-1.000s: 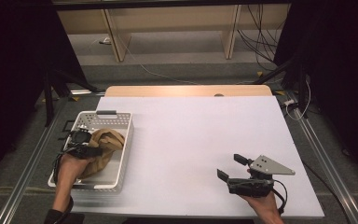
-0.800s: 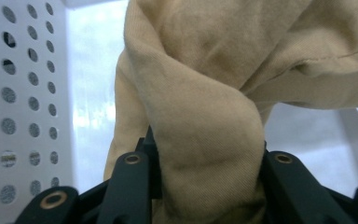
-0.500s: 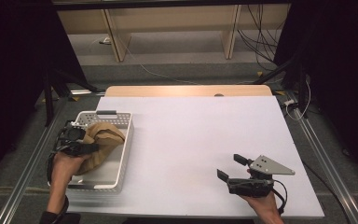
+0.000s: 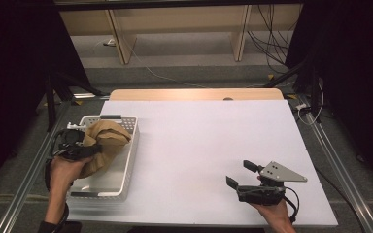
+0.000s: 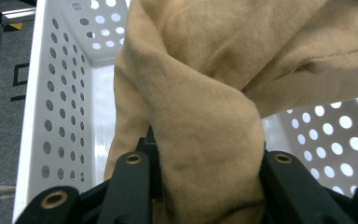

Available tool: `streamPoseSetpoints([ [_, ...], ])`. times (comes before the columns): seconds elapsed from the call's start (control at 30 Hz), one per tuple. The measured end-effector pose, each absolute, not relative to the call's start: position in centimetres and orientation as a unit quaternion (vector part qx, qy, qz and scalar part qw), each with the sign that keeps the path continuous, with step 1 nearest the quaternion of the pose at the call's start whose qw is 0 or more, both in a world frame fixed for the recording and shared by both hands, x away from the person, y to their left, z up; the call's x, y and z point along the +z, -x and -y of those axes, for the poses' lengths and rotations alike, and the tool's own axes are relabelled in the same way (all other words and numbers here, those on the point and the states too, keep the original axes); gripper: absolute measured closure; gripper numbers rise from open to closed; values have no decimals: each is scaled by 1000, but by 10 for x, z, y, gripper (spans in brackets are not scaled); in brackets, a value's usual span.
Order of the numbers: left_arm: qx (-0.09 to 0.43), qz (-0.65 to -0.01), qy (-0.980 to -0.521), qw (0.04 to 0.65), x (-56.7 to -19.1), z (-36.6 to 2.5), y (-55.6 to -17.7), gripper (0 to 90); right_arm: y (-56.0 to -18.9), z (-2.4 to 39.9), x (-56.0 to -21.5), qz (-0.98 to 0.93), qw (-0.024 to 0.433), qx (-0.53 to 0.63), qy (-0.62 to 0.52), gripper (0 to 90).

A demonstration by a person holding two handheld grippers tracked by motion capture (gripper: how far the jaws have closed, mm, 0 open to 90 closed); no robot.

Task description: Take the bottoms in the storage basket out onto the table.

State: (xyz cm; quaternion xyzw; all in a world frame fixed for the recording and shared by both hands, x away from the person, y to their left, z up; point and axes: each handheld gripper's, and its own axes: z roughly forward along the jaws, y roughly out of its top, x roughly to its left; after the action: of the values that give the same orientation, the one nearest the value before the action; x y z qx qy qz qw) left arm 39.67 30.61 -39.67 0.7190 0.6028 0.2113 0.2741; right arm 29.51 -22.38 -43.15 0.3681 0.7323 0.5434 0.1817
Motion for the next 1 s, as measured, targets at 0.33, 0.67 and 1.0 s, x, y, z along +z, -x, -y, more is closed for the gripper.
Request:
streamPoseSetpoints([
  [0.33, 226, -596, -705, 312, -380, -307, -390, 655, -295, 224, -431, -733, 182, 543, -368, 181],
  [0.67, 237, -581, -697, 347, -367, -303, -384, 655, -295, 224, -431, -733, 182, 543, -367, 181],
  [1.0, 246, -563, -692, 379, -356, -296, -377, 655, -295, 224, -431, -733, 182, 543, -368, 181],
])
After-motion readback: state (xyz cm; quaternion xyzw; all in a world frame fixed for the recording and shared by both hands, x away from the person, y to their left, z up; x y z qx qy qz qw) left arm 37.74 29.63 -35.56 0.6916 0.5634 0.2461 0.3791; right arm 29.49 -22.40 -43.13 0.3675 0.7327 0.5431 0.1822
